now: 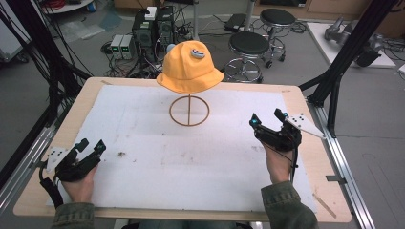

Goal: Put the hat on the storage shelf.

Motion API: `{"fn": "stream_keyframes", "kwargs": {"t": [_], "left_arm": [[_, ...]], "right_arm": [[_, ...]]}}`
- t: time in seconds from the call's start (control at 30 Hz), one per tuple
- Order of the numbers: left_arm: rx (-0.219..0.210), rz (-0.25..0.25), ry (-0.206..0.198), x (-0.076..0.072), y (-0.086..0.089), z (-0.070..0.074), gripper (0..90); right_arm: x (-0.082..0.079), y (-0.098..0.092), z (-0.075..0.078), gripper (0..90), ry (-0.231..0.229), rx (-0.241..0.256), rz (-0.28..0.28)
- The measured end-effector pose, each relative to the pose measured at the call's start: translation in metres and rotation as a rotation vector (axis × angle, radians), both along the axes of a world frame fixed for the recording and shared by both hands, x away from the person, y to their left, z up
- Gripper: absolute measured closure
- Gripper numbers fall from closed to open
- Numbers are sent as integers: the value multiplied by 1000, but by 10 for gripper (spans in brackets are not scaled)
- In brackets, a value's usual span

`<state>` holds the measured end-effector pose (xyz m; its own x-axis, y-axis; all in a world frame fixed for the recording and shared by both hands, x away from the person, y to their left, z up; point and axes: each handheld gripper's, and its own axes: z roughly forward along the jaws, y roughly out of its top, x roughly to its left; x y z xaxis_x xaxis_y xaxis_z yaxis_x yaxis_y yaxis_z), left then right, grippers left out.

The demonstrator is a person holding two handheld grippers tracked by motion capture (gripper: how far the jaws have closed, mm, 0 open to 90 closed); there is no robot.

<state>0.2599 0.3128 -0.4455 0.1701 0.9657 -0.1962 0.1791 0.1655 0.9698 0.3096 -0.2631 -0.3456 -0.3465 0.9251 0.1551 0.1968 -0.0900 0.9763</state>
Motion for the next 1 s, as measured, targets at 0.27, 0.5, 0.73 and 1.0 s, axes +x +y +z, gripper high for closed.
{"fn": "stream_keyframes", "kwargs": {"t": [0.27,0.5,0.73,1.0], "left_arm": [[-5,3,-2,-1,1,0,353],[-7,2,-1,-1,1,0,353],[-16,0,5,0,1,-1,353],[-24,3,4,-1,2,-1,353]], "right_arm": [[-11,-5,4,110,33,-43,-21],[-25,-17,-10,110,49,-68,-49],[-33,-41,-33,109,50,-38,-85],[-38,-53,-46,110,43,-64,-111]]}}
